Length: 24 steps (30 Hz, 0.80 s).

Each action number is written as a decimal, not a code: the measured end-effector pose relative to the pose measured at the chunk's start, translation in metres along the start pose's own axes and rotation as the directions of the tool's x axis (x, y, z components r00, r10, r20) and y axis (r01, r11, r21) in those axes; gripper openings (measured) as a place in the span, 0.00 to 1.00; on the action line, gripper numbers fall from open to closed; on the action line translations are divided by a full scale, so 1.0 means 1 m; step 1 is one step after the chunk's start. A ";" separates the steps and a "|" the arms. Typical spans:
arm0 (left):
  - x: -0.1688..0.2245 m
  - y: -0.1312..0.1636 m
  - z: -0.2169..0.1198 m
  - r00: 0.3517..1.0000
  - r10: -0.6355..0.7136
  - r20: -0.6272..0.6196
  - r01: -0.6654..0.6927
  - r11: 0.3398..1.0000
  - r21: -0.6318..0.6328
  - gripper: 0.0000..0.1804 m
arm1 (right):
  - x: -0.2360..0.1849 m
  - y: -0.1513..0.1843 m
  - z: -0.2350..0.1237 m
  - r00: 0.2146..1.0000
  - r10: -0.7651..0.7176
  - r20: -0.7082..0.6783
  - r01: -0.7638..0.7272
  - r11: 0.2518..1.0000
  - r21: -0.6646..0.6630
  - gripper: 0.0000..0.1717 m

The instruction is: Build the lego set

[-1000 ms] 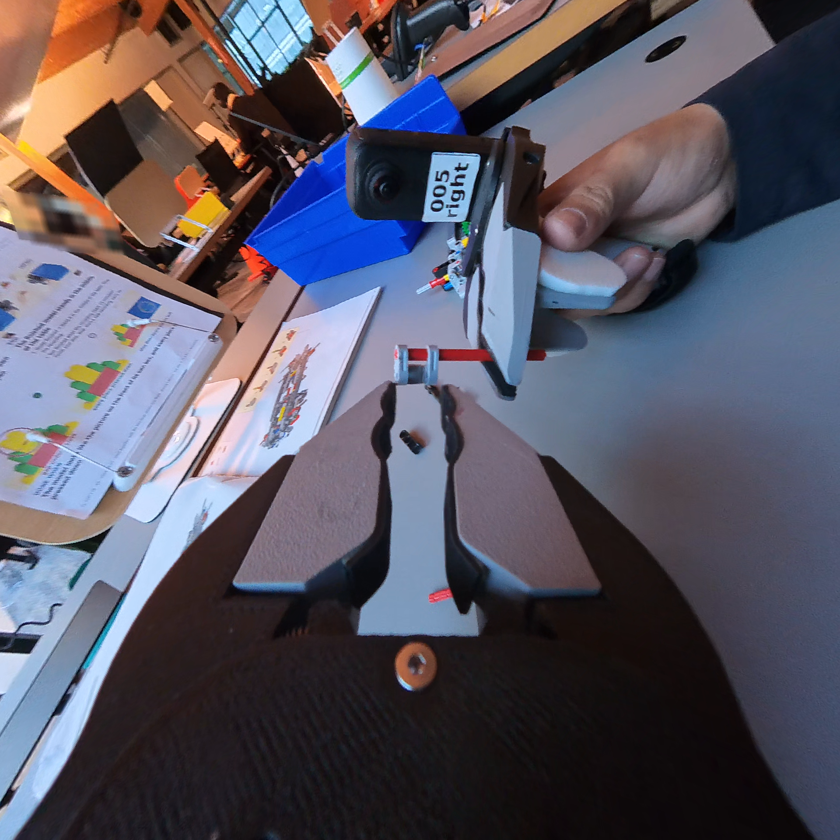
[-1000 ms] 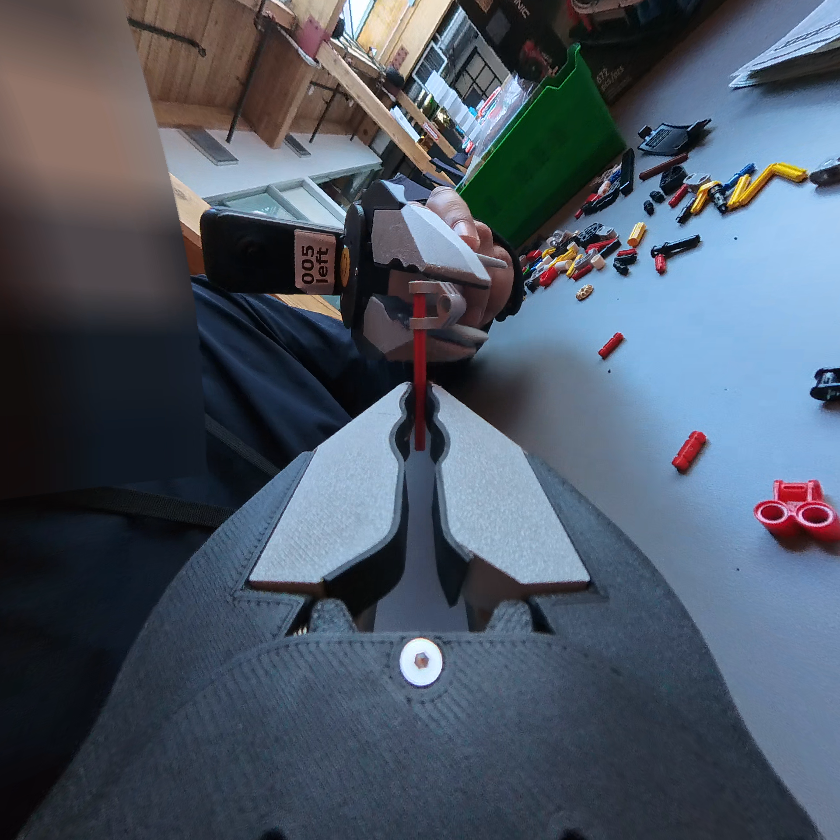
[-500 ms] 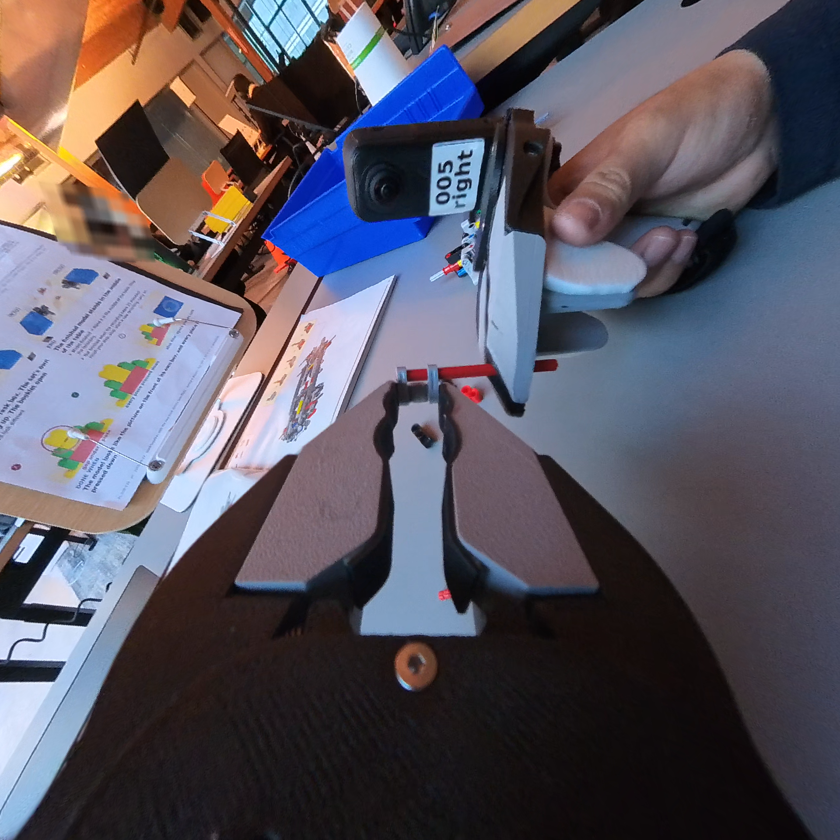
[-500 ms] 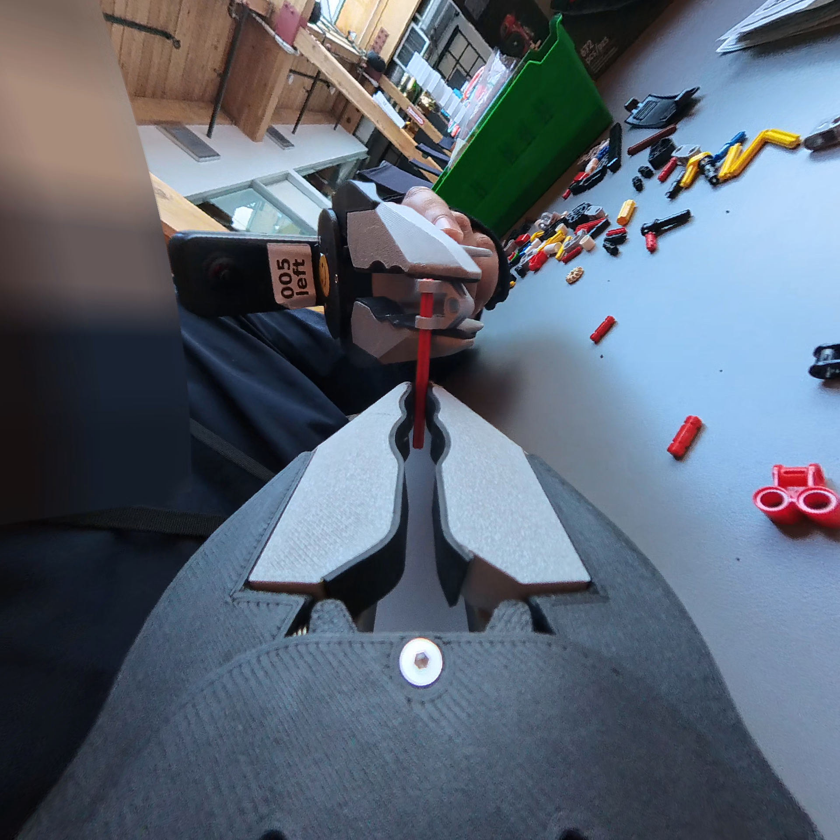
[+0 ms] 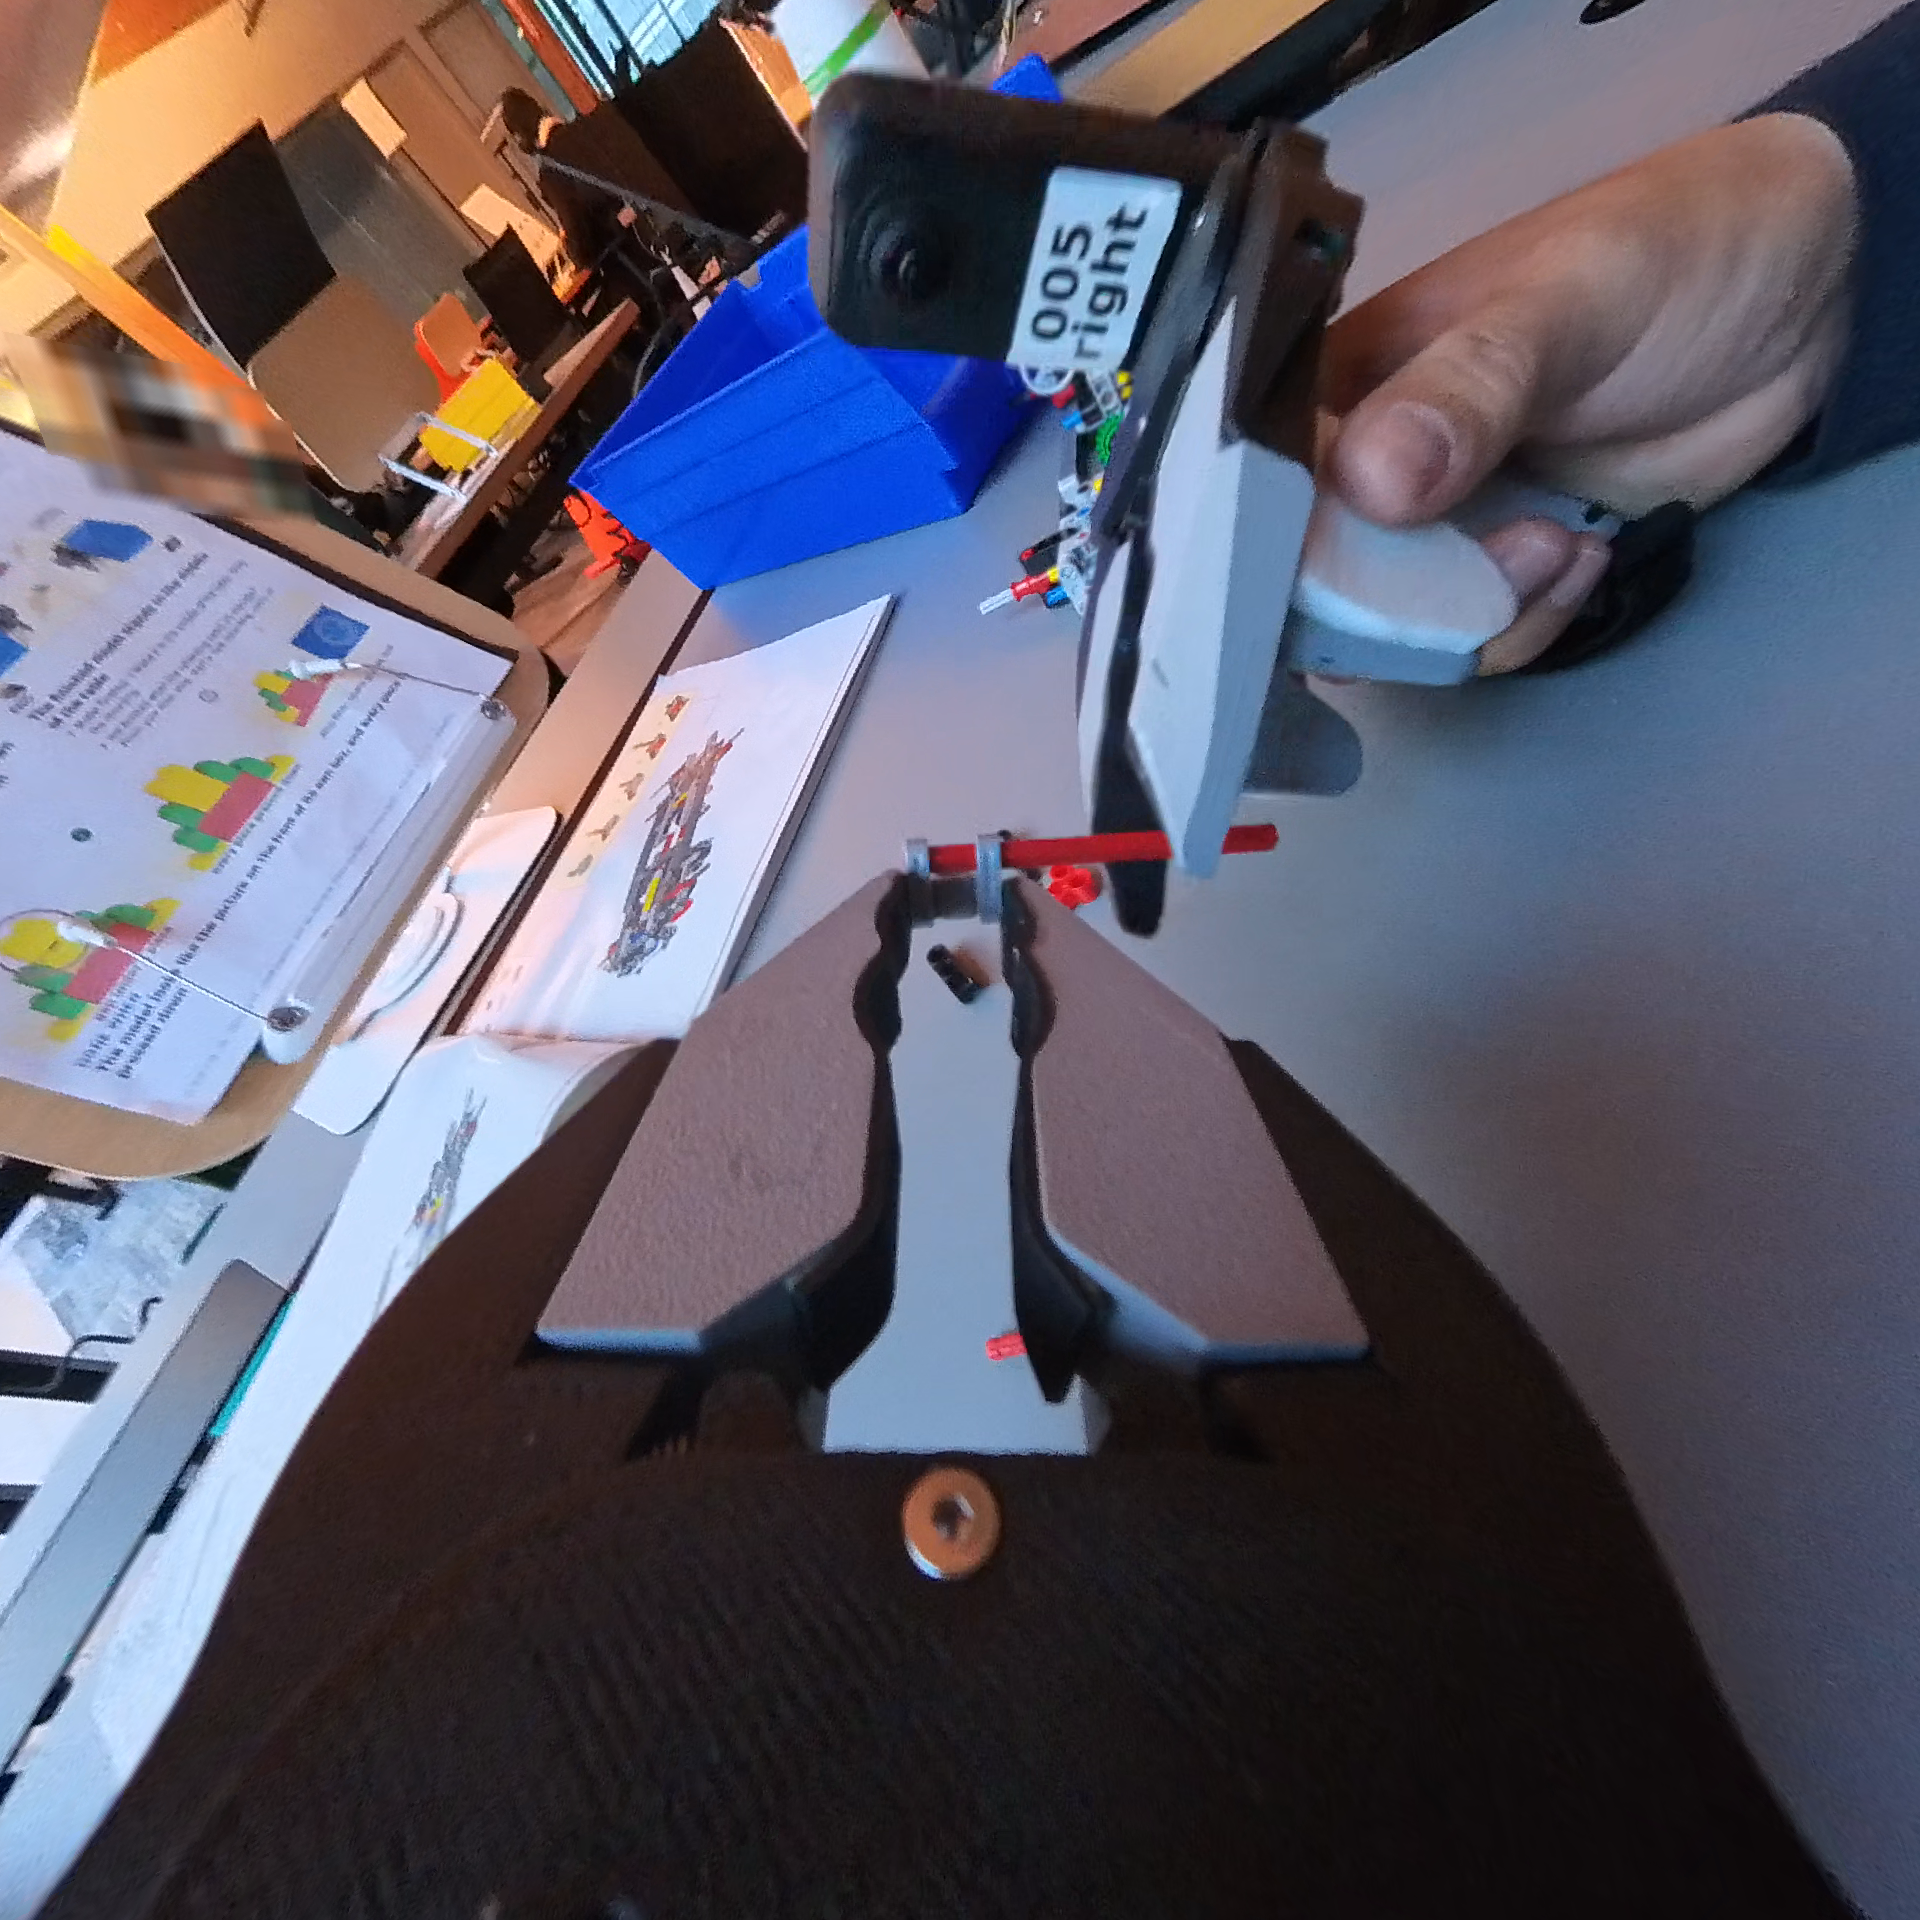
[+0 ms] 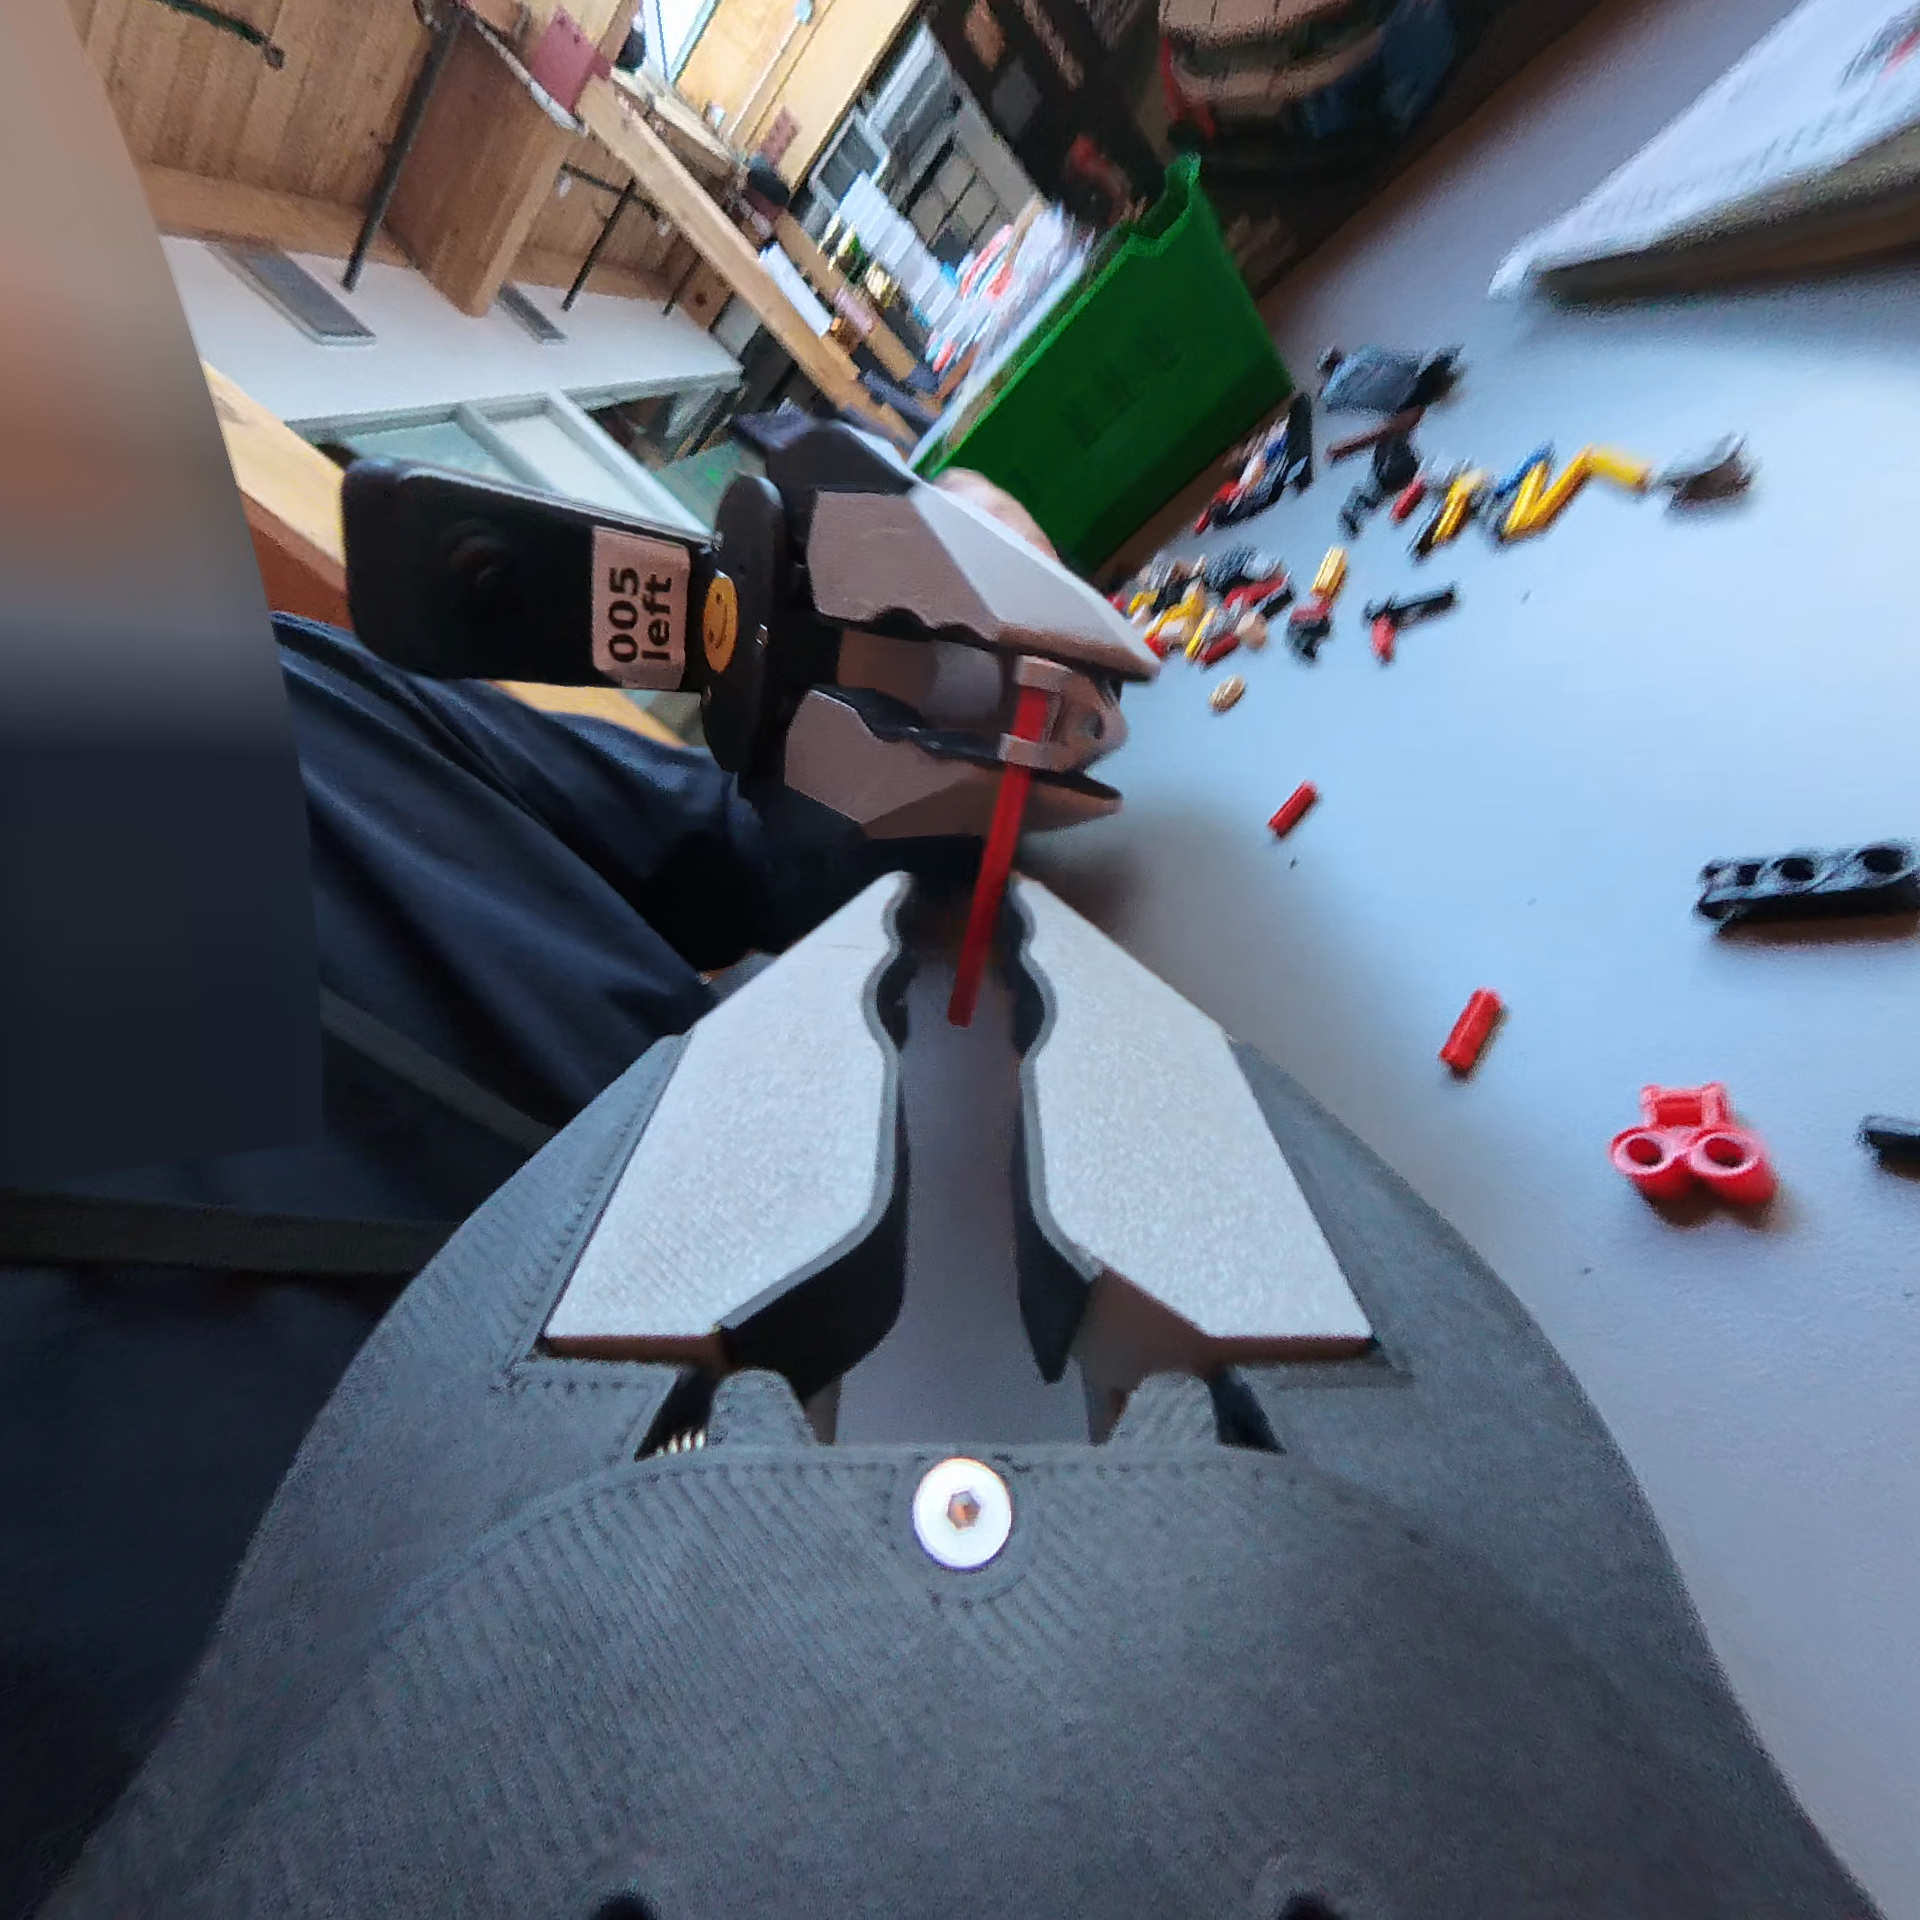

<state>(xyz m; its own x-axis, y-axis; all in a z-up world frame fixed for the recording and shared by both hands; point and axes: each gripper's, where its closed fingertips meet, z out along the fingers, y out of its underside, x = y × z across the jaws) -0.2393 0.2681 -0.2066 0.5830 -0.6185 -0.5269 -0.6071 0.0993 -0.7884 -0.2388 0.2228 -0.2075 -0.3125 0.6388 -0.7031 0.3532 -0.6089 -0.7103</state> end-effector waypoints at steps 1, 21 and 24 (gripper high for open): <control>0.000 0.001 0.000 1.000 -0.019 -0.010 0.019 1.000 -0.001 0.08 | 0.000 -0.003 -0.002 0.999 -0.028 -0.016 0.028 0.999 0.016 0.09; 0.021 0.077 0.016 0.933 -0.324 -0.155 0.246 0.891 -0.381 0.08 | 0.049 -0.026 -0.034 0.829 -0.257 -0.497 0.288 0.957 -0.014 0.23; 0.021 0.078 0.016 0.928 -0.338 -0.159 0.257 0.887 -0.383 0.08 | 0.052 -0.029 -0.040 0.861 -0.169 -0.479 0.219 0.974 0.051 0.12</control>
<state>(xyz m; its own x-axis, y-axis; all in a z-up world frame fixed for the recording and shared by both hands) -0.2659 0.2753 -0.2836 0.6599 -0.7314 -0.1721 -0.5955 -0.3694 -0.7134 -0.2298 0.2928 -0.2221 0.0940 0.8783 -0.4688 0.2308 -0.4773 -0.8479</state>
